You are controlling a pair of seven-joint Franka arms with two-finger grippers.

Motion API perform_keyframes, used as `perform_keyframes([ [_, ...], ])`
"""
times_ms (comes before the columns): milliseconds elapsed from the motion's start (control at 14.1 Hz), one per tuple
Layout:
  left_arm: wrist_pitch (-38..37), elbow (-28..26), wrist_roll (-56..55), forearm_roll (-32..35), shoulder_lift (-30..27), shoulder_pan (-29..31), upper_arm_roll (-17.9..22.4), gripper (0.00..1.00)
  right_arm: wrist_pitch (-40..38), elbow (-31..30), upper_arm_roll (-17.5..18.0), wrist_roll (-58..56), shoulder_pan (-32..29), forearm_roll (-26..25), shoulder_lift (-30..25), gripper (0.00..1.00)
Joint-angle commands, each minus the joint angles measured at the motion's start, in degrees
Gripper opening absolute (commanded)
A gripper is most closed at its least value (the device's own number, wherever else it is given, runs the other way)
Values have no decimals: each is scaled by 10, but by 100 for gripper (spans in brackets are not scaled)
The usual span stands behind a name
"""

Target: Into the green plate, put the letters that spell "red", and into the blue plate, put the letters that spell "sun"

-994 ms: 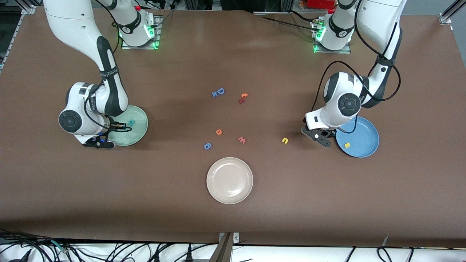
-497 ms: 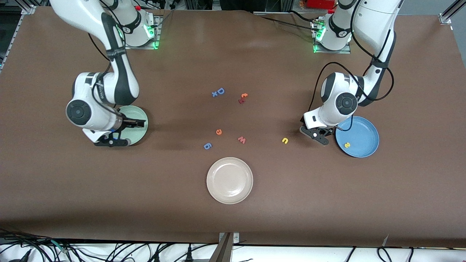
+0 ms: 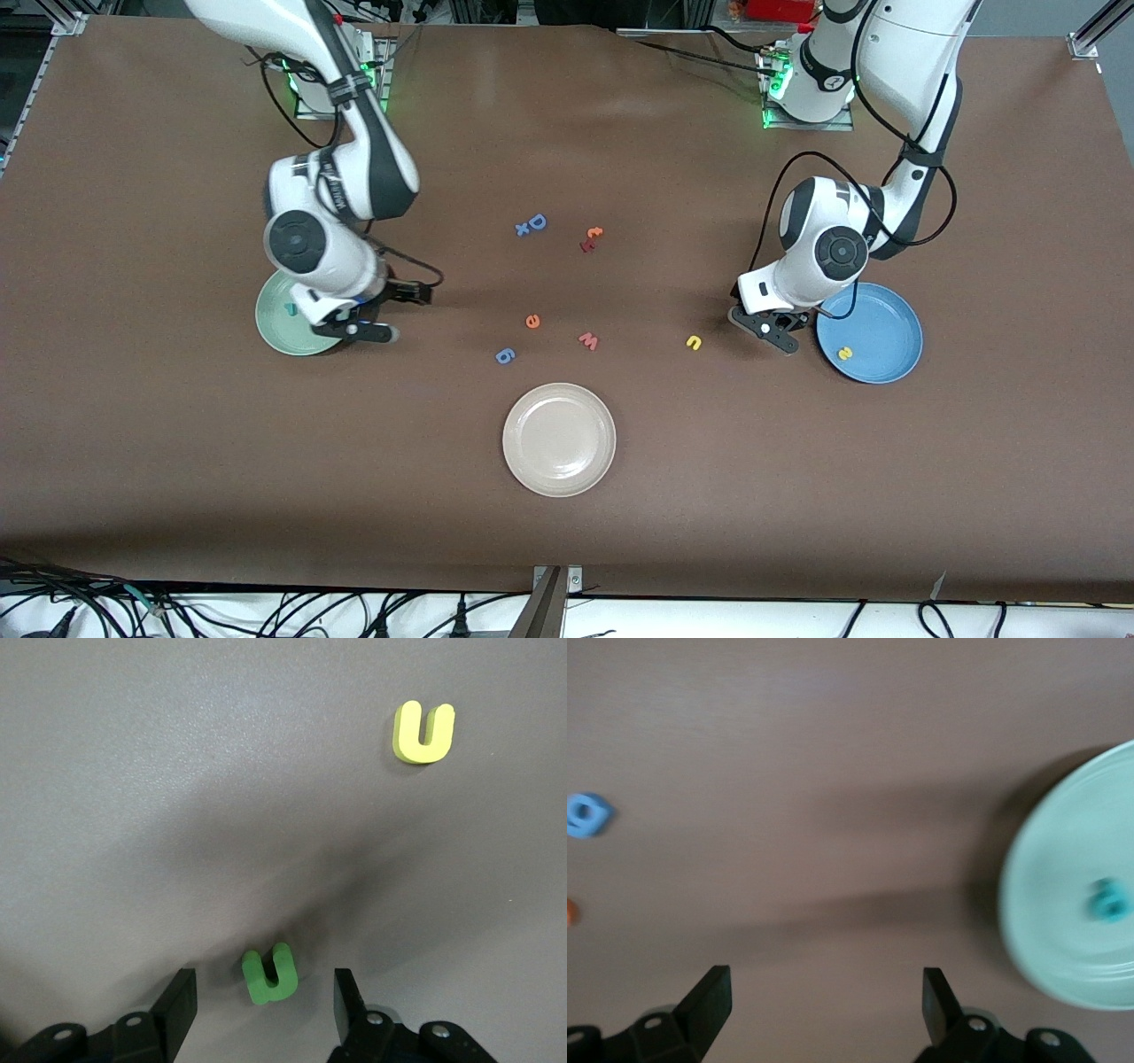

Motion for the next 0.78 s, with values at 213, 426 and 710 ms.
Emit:
perform_keyframes([
  [213,16,-4,6,-18,5,-5,2,62,47,73,3,178,82,7,84,95],
  [426,18,-4,6,-17,6,-5,2,57,73,122,3,234,102,8,126,95],
  [710,22,-4,8,-17,6,-5,2,40,88,159,10,265,119,7,169,91],
])
